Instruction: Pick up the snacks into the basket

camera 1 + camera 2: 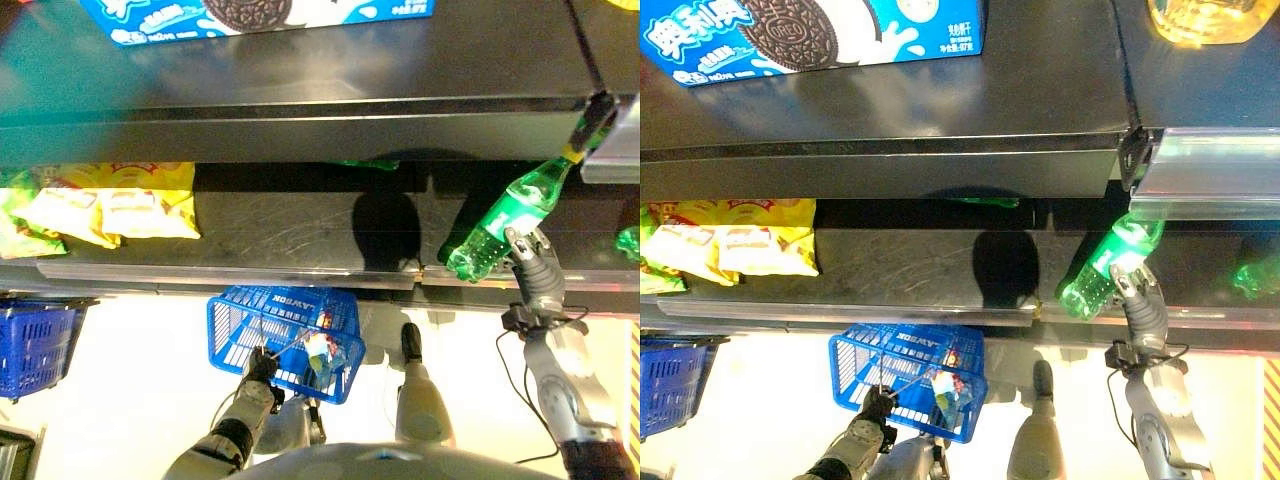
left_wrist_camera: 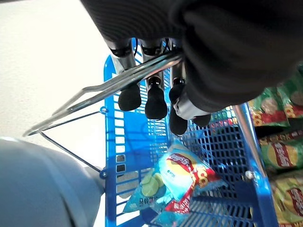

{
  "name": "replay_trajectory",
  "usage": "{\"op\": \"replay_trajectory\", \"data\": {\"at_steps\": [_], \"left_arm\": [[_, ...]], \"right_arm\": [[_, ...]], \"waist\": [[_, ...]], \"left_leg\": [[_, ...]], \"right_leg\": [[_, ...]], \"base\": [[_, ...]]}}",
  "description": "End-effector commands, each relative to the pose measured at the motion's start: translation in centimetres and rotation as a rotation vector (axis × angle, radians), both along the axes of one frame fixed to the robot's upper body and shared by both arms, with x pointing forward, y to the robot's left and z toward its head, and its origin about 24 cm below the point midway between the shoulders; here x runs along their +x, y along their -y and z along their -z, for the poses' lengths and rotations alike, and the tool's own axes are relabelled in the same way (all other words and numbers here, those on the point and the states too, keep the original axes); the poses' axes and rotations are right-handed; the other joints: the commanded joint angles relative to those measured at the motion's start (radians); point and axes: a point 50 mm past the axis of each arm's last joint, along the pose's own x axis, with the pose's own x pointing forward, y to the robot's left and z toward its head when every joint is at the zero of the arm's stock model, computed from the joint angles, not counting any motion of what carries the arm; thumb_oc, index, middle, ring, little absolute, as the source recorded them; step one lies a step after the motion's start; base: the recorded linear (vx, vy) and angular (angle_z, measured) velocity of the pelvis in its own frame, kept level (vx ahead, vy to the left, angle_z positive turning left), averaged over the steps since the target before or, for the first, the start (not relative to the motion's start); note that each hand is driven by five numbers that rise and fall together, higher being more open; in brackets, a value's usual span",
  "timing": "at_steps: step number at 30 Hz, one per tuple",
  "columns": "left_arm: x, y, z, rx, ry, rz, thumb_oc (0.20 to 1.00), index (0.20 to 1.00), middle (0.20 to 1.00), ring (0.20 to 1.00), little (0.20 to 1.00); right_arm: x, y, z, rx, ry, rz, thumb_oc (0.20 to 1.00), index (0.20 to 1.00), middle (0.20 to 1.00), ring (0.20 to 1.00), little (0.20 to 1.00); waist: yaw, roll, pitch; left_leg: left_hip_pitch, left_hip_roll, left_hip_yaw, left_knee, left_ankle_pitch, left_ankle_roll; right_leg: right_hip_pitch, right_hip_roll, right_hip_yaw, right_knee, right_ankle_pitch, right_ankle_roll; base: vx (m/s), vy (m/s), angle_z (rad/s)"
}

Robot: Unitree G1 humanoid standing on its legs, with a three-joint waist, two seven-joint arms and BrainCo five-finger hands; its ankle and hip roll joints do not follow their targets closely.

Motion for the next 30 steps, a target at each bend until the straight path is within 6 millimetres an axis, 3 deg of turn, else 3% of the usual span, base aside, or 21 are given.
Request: {"op": "replay_trajectory", "data": {"at_steps": [1, 17, 20, 25, 28, 29, 30], "left_arm": [[-2.7, -3.1, 1.1, 0.124, -0.130, 0.016, 0.200, 0.200, 0.200, 0.200, 0.200], [-2.1, -4.6, 0.8, 0.104, -0.122, -0.062, 0.200, 0.200, 0.200, 0.200, 0.200], [-1.3, -5.1, 0.4, 0.085, -0.091, -0.137, 0.200, 0.200, 0.200, 0.200, 0.200], [2.2, -5.0, -1.6, 0.060, 0.071, -0.178, 0.200, 0.200, 0.200, 0.200, 0.200], [5.4, -3.6, -3.9, 0.009, 0.240, -0.124, 0.200, 0.200, 0.200, 0.200, 0.200], [5.4, -3.6, -3.9, 0.010, 0.241, -0.125, 0.200, 0.200, 0.200, 0.200, 0.200], [7.2, -2.3, -5.6, -0.035, 0.347, -0.082, 0.200, 0.200, 0.200, 0.200, 0.200]], "right_arm": [[-0.6, 0.0, -5.4, -0.134, 0.256, -0.068, 0.200, 0.200, 0.200, 0.200, 0.200], [-3.3, 0.0, 2.2, -0.365, -0.237, -0.379, 0.200, 0.200, 0.200, 0.200, 0.200], [-3.7, 0.5, 4.8, -0.471, -0.396, -0.430, 0.200, 0.200, 0.200, 0.200, 0.200], [-3.5, 1.1, 6.8, -0.629, -0.522, -0.489, 0.200, 0.200, 0.200, 0.200, 0.200], [-3.1, 1.1, 8.5, -0.718, -0.599, -0.500, 0.200, 0.200, 0.200, 0.200, 0.200], [-3.1, 1.0, 8.6, -0.719, -0.598, -0.500, 0.200, 0.200, 0.200, 0.200, 0.200], [-2.6, 0.9, 9.7, -0.758, -0.639, -0.493, 0.200, 0.200, 0.200, 0.200, 0.200]], "waist": [[0.007, -0.032, -0.056], [-0.017, -0.061, -0.060], [-0.013, -0.067, -0.064], [-0.005, -0.069, -0.054], [0.006, -0.064, -0.037], [0.005, -0.065, -0.037], [0.013, -0.060, -0.024]], "left_leg": [[0.001, -0.003, -0.080, 0.001, -0.039, -0.004], [0.013, 0.013, -0.068, 0.001, -0.040, -0.017], [0.014, 0.015, -0.067, 0.001, -0.038, -0.021], [0.002, 0.016, -0.076, 0.001, -0.030, -0.024], [-0.015, 0.014, -0.087, 0.001, -0.022, -0.023], [-0.015, 0.014, -0.087, 0.001, -0.022, -0.023], [-0.025, 0.012, -0.094, 0.001, -0.016, -0.021]], "right_leg": [[-0.024, -0.015, -0.002, 0.037, 0.002, 0.040], [-0.025, 0.001, 0.010, 0.045, -0.006, 0.039], [-0.022, 0.001, 0.005, 0.040, -0.003, 0.041], [-0.025, -0.001, -0.003, 0.036, 0.002, 0.041], [-0.030, -0.004, -0.013, 0.035, 0.009, 0.041], [-0.030, -0.004, -0.014, 0.035, 0.009, 0.041], [-0.036, -0.005, -0.019, 0.035, 0.014, 0.040]], "base": [[0.00, 0.000, 0.00], [0.00, 0.000, 0.00], [0.00, 0.000, 0.00], [-0.02, -0.005, 0.00], [-0.06, -0.015, 0.01], [-0.07, -0.011, 0.03], [-0.06, -0.011, 0.02]]}}
